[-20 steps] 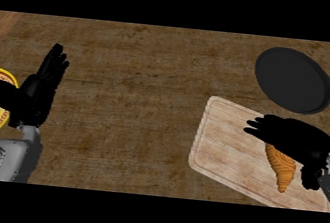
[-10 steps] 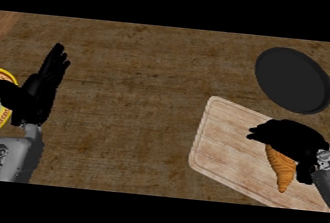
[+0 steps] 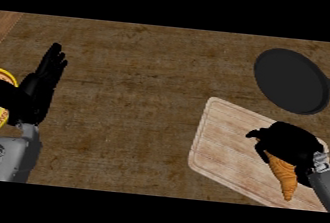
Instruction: Pick the croissant from the cutting board and place it in the pan
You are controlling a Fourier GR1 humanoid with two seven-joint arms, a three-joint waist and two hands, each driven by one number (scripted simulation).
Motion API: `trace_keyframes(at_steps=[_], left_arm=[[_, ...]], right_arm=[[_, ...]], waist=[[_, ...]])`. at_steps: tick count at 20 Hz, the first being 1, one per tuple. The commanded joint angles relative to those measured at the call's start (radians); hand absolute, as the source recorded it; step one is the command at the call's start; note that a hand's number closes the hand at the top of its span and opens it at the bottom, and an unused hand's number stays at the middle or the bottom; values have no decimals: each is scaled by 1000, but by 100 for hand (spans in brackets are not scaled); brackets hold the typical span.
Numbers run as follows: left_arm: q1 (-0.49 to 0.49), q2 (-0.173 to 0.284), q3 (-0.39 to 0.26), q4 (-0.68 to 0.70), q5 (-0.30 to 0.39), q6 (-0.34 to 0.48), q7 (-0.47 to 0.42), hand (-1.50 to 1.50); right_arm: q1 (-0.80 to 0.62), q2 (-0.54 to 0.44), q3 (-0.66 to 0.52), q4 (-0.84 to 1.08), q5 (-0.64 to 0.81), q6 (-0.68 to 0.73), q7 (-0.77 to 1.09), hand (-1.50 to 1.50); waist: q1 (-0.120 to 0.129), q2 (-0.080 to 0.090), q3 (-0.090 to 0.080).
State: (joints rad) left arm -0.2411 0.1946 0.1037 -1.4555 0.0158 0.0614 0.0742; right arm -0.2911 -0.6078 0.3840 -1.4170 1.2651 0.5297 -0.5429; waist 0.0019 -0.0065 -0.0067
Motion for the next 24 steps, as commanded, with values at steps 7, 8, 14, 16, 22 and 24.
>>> trace_keyframes(at_steps=[7,8,14,16,22,24], left_arm=[[70,1,8,-65,8,-2,13,0],[33,-2,13,-35,-18,30,19,0],[49,27,32,-62,15,-8,45,0],[65,-4,17,-22,10,-11,-28,0],[36,-38,-27,-54,-44,40,15,0],[-34,0,10,-10,-7,4,49,0]], right_arm=[[230,338,-62,-221,-92,100,330,150],[299,356,-36,-287,-76,77,362,150],[363,434,-97,-529,-75,-157,417,150],[342,453,-144,-622,-123,-136,429,150],[348,524,-252,-762,-229,-112,504,150],[326,536,-302,-752,-269,-121,505,150]], waist=[[-32,-6,5],[-52,-5,5],[-32,-3,7],[-32,1,6],[-11,5,7],[-10,7,7]])
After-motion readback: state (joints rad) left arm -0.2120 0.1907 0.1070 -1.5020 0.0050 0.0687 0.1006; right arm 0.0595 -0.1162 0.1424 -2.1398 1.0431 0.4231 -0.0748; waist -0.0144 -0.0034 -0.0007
